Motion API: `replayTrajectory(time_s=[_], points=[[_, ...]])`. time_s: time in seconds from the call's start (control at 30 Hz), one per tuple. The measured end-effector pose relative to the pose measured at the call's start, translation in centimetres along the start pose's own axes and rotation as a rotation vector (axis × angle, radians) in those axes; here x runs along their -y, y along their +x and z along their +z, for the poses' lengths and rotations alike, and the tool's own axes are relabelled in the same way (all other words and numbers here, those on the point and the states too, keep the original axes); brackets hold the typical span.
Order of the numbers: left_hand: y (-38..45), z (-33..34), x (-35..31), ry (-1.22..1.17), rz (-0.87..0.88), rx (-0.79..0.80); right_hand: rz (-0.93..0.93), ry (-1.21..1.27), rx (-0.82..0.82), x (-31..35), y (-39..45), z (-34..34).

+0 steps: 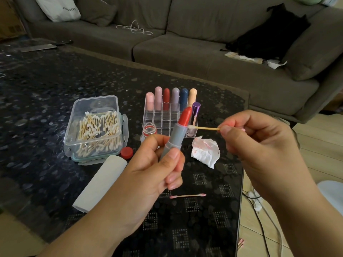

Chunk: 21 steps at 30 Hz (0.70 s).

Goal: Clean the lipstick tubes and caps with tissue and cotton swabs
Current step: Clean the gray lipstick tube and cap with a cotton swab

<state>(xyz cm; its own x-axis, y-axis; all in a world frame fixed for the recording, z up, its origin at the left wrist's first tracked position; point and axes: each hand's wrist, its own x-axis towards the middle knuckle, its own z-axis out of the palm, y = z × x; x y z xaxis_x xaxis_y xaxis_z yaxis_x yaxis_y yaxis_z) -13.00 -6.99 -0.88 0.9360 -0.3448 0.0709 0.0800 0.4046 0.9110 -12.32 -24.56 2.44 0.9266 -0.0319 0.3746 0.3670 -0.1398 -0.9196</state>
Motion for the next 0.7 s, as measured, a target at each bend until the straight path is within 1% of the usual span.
replayTrajectory(time_s=[0.27,0.43,0.6,0.7], points=[[-0.13,-0.06,-0.05,-0.010,-0.015,-0.011,0.019,-0.001,-0.015,-0.09,0.11,-0.01],[-0.10,0.03,0.16,0.025,-0.019,-0.015,0.018,-0.014,-0.013,-0.12,0.07,-0.04],[0.06,0.00,0.22,-0.058,-0.024,-0.043,0.020,-0.005,-0.019,-0.03,0.02,0.00],[0.09,-0.03,0.06,-0.122,-0.042,-0.023,0.017,0.003,-0.022,0.12,0.06,0.05]])
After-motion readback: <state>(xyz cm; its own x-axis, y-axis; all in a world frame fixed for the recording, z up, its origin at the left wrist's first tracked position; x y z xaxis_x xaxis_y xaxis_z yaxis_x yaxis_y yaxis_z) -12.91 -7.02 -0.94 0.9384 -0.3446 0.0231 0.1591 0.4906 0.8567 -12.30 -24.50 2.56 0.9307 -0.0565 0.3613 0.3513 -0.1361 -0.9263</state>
